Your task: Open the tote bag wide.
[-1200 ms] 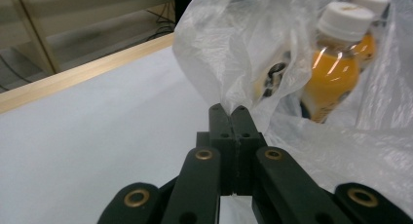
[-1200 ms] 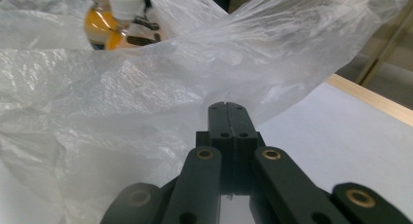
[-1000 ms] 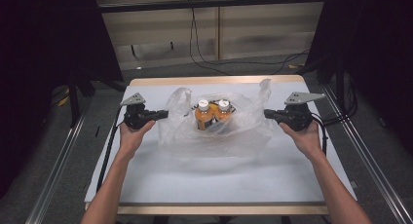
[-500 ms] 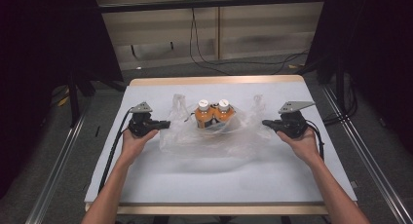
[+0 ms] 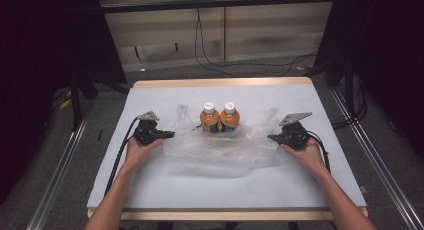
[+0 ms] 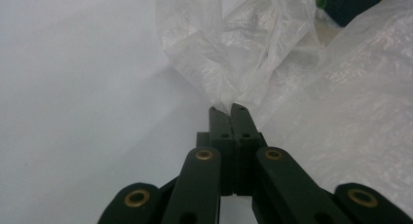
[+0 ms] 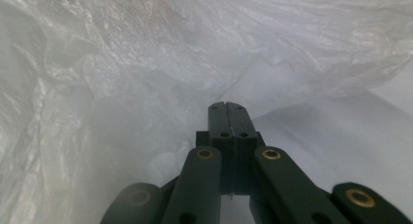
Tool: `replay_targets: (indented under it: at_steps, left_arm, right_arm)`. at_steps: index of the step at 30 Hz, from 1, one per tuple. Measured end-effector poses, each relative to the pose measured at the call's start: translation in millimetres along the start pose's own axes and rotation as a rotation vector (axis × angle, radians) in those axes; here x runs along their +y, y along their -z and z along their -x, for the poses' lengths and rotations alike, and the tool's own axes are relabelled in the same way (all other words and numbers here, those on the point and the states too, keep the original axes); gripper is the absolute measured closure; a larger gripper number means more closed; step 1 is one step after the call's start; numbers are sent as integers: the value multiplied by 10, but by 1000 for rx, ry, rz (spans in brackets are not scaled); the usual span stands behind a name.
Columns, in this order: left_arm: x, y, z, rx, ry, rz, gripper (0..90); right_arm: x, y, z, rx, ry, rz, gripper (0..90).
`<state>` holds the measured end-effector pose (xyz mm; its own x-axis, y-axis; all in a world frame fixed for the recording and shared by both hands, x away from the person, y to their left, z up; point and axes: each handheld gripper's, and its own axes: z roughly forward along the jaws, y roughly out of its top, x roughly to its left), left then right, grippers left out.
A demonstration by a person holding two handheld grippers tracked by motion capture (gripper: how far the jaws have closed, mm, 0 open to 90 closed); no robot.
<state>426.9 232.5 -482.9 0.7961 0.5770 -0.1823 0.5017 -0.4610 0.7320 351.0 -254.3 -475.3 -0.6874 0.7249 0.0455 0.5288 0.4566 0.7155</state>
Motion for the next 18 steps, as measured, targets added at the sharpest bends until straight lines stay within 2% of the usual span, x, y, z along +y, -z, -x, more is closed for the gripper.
replay_targets:
  at_steps: [2, 9, 12, 14, 15, 18]
  left_arm:
    - [-36, -19, -21, 5, 2, -22, 900]
    - [-67, -15, -43, -10, 32, 3, 900]
    - [-58, 4, -32, -3, 24, 7, 862]
    - [-32, 60, -24, 6, 26, 40, 786]
    - [-18, 98, -27, 7, 28, 61, 756]
    - [22, 220, -9, 17, 36, 113, 679]
  right_arm:
    - [-38, -34, 16, 3, -11, -17, 900]
    - [-74, -45, 27, 2, -35, -12, 900]
    - [-77, -41, 27, 4, -43, 3, 900]
    - [-63, -9, 38, 36, -42, 38, 880]
    - [-42, 31, 42, 44, -49, 67, 834]
    - [-6, 140, 54, 46, -66, 122, 756]
